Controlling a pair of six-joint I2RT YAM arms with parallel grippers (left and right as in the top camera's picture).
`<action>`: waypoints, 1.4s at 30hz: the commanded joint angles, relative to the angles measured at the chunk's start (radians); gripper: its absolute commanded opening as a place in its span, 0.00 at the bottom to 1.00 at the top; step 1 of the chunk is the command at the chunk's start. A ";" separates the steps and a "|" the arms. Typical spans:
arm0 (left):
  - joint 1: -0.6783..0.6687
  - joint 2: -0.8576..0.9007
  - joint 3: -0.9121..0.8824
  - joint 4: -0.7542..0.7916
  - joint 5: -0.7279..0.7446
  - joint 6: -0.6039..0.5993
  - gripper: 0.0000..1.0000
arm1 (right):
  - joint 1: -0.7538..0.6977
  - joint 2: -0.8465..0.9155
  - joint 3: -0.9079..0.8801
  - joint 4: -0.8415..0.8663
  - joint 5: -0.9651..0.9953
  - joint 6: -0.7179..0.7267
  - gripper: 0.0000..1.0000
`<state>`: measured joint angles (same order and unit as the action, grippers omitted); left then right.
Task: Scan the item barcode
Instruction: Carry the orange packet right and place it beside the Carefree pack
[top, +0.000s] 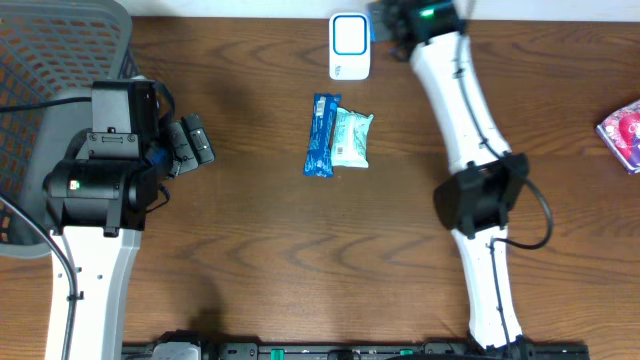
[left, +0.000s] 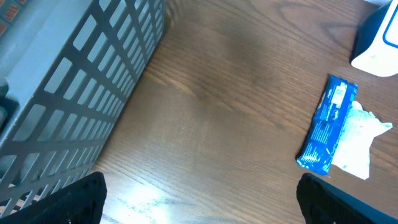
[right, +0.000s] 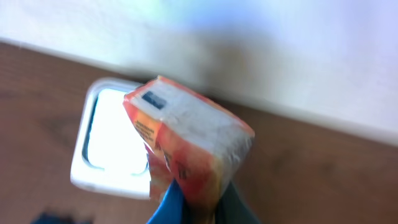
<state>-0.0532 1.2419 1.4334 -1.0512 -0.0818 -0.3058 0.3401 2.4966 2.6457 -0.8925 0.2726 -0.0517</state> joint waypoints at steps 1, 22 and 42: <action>0.003 0.004 0.011 -0.004 -0.009 0.013 0.98 | 0.064 0.010 -0.072 0.105 0.261 -0.197 0.01; 0.003 0.004 0.010 -0.004 -0.009 0.013 0.98 | 0.101 -0.038 -0.219 0.290 0.486 -0.295 0.01; 0.003 0.004 0.011 -0.004 -0.009 0.013 0.98 | -0.544 -0.143 -0.225 -0.307 0.098 0.213 0.01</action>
<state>-0.0532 1.2419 1.4334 -1.0515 -0.0814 -0.3058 -0.1719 2.3447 2.4176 -1.1984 0.4679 0.0662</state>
